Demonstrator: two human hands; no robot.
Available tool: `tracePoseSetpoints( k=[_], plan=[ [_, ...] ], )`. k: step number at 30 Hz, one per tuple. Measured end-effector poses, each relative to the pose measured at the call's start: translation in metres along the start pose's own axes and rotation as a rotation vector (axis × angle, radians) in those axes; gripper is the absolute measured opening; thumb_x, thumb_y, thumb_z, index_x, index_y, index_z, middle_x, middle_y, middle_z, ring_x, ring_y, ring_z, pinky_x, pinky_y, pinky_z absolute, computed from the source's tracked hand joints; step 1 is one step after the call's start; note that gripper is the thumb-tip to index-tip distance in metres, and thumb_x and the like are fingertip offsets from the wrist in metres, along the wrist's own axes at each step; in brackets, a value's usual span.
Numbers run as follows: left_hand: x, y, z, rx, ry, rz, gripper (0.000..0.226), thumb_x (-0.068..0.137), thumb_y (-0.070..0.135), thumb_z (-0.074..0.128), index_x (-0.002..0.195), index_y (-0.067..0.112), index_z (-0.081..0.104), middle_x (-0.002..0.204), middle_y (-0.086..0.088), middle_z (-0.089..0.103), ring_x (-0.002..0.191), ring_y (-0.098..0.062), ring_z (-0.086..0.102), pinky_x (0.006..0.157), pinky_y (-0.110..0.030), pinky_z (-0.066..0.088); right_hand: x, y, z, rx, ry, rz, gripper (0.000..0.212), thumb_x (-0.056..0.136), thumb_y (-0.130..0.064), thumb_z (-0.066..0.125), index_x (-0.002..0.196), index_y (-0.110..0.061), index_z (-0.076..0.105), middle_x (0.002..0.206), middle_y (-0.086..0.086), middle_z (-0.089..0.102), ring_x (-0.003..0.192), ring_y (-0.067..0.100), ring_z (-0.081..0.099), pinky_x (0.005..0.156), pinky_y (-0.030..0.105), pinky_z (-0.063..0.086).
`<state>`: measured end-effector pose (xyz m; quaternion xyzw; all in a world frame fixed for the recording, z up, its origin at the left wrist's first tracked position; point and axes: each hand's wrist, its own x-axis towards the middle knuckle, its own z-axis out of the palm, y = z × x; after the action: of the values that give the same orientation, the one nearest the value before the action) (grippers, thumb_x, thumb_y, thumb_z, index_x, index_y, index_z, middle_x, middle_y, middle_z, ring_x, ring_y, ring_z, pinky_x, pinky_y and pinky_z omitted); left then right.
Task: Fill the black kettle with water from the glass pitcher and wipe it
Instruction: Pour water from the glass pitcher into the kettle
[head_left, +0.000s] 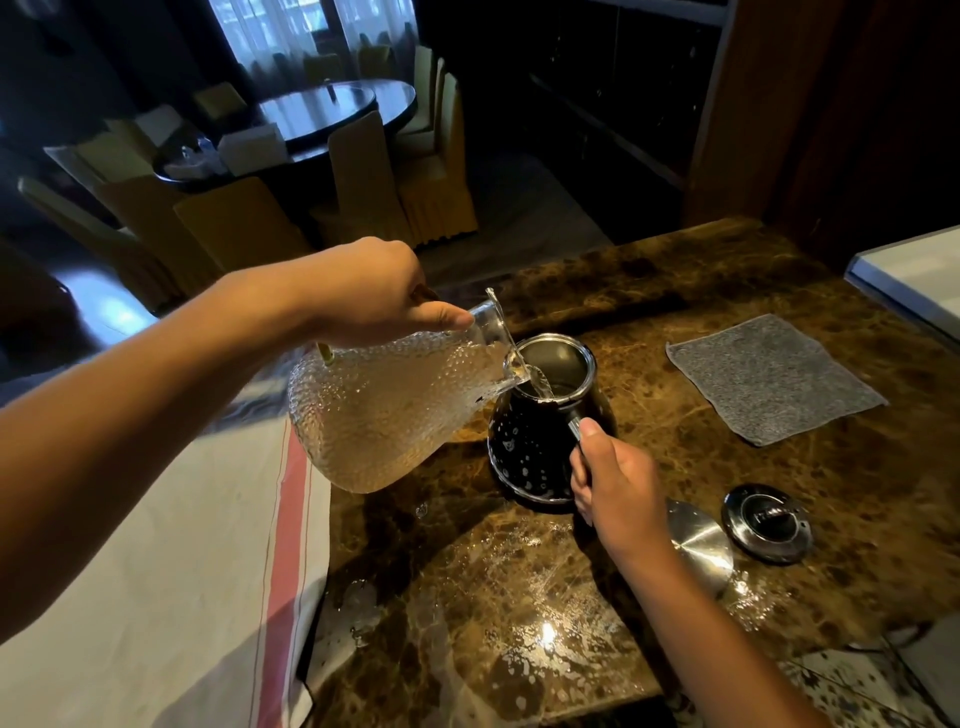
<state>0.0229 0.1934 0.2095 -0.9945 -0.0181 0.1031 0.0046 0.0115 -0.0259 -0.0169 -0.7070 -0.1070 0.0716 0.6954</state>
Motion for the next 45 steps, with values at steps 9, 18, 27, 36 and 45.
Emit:
tracePoseSetpoints(
  k=[9, 18, 27, 36, 45],
  plan=[
    [0.001, 0.007, -0.005, 0.031, -0.014, -0.001, 0.066, 0.081, 0.071, 0.047, 0.067, 0.007, 0.055, 0.057, -0.003, 0.045, 0.049, -0.015, 0.038, 0.048, -0.025, 0.030, 0.000, 0.000, 0.001, 0.016, 0.002, 0.000, 0.065, 0.092, -0.065, 0.044, 0.056, -0.011, 0.042, 0.047, -0.004, 0.038, 0.043, 0.013, 0.035, 0.048, 0.026, 0.028],
    [0.005, 0.008, -0.007, 0.044, -0.018, -0.003, 0.063, 0.085, 0.068, 0.051, 0.068, 0.007, 0.056, 0.057, -0.002, 0.046, 0.049, -0.014, 0.039, 0.046, -0.023, 0.031, 0.001, 0.002, 0.001, 0.009, 0.005, -0.005, 0.064, 0.092, -0.065, 0.044, 0.056, -0.012, 0.043, 0.047, -0.003, 0.040, 0.043, 0.011, 0.036, 0.048, 0.025, 0.029],
    [0.009, 0.009, -0.009, 0.068, -0.002, 0.019, 0.062, 0.085, 0.067, 0.055, 0.067, 0.008, 0.056, 0.055, -0.002, 0.047, 0.047, -0.014, 0.041, 0.046, -0.024, 0.032, 0.000, 0.000, 0.001, 0.003, 0.000, 0.004, 0.065, 0.092, -0.065, 0.044, 0.058, -0.009, 0.044, 0.047, -0.004, 0.039, 0.044, 0.014, 0.036, 0.049, 0.028, 0.028],
    [0.012, 0.010, -0.011, 0.073, -0.009, 0.027, 0.064, 0.081, 0.070, 0.055, 0.064, 0.008, 0.054, 0.054, -0.002, 0.045, 0.047, -0.015, 0.039, 0.047, -0.026, 0.032, -0.001, 0.000, 0.001, 0.000, 0.009, 0.001, 0.063, 0.093, -0.064, 0.044, 0.056, -0.013, 0.043, 0.047, -0.006, 0.039, 0.045, 0.015, 0.035, 0.051, 0.029, 0.027],
    [0.012, 0.015, -0.014, 0.115, -0.006, 0.023, 0.064, 0.083, 0.069, 0.055, 0.065, 0.008, 0.052, 0.056, -0.003, 0.046, 0.049, -0.016, 0.040, 0.048, -0.027, 0.032, 0.001, 0.002, 0.001, 0.004, 0.007, -0.010, 0.064, 0.093, -0.064, 0.044, 0.056, -0.011, 0.042, 0.047, -0.006, 0.039, 0.045, 0.013, 0.035, 0.051, 0.029, 0.027]
  ],
)
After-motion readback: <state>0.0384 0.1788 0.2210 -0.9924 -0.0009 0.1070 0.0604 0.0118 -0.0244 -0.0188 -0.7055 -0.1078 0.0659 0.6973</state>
